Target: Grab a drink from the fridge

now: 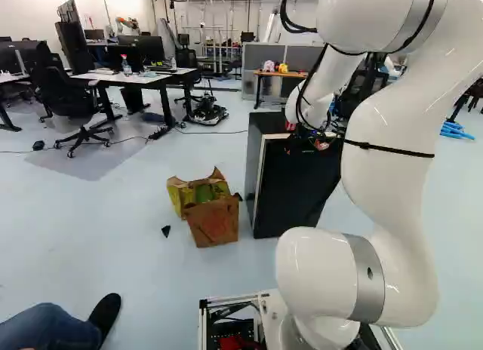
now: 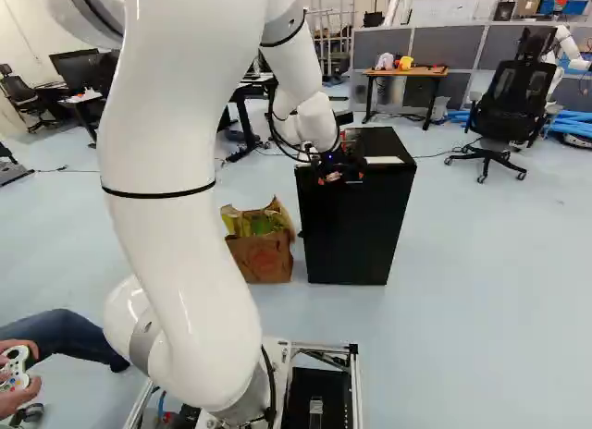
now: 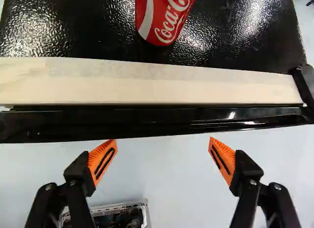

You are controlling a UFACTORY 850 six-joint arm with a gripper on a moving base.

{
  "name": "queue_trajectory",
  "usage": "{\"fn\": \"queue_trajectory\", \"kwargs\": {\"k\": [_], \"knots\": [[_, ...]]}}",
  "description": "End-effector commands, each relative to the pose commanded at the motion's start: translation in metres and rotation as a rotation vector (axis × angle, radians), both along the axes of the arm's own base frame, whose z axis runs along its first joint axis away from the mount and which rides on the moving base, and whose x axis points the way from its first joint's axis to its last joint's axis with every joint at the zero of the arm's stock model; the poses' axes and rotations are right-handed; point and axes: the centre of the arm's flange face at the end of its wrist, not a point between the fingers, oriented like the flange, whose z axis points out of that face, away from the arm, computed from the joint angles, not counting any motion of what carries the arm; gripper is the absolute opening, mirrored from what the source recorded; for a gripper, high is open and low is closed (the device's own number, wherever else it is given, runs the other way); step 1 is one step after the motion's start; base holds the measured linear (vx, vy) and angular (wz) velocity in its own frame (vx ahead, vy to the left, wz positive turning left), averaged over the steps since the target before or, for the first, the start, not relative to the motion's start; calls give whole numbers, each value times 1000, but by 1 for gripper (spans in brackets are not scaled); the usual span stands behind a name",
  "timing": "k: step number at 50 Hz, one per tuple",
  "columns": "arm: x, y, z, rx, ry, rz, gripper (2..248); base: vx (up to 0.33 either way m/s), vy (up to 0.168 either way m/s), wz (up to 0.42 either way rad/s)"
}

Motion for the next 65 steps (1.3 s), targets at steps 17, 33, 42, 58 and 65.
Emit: {"fn": "queue_trajectory", "kwargs": {"k": [17, 33, 42, 58, 65], "knots": [[0, 0, 0, 0, -4, 1, 247, 0, 0, 0], [3, 0, 1, 1, -31, 8, 247, 0, 0, 0], [3, 1, 2, 1, -41, 11, 247, 0, 0, 0], [-11, 1, 2, 3, -34, 2, 247, 0, 0, 0], [-24, 1, 3, 5, -28, -5, 247, 0, 0, 0]]}}
